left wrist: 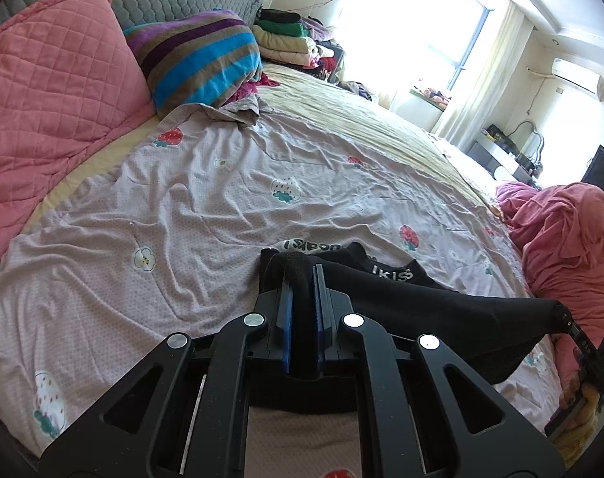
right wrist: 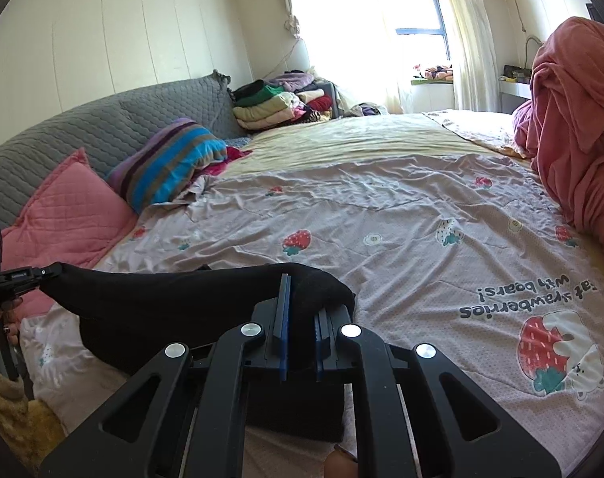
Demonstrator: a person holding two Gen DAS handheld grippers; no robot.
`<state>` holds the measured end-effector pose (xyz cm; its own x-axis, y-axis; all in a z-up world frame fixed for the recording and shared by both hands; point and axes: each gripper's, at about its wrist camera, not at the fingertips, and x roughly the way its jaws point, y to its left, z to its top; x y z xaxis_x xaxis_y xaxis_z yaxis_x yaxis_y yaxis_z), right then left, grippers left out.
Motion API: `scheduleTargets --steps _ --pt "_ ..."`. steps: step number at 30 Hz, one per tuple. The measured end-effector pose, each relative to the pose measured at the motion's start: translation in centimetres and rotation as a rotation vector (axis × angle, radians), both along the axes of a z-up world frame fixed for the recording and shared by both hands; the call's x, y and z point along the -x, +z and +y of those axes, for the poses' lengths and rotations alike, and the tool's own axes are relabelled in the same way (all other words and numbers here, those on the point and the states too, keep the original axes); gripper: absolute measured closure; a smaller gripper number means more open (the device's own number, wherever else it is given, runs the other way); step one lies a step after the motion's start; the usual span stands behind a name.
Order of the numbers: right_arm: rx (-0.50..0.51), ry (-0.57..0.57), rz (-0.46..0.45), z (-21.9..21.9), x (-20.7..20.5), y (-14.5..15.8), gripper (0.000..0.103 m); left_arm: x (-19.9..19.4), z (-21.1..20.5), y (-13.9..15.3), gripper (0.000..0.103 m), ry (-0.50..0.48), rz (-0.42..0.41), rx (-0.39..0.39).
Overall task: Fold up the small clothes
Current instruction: 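Lift the hem with both tools and fold it toward the collar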
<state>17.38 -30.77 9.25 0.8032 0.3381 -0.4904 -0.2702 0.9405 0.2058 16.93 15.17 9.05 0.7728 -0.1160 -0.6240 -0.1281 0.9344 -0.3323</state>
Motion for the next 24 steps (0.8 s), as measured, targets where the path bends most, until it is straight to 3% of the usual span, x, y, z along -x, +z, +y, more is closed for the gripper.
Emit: scheduleTargets --steps 9,24 --pt "0.042 -0.023 0.05 0.7 -2.7 -2.5 0.095 -2.8 -0.4 -2.7 0.1 0.014 0.047 -0.039" --pt "0.106 -0.065 0.126 1.6 -6.7 -6.9 0.095 -6.4 -0.6 -6.7 0.1 0.026 0.089 -0.033"
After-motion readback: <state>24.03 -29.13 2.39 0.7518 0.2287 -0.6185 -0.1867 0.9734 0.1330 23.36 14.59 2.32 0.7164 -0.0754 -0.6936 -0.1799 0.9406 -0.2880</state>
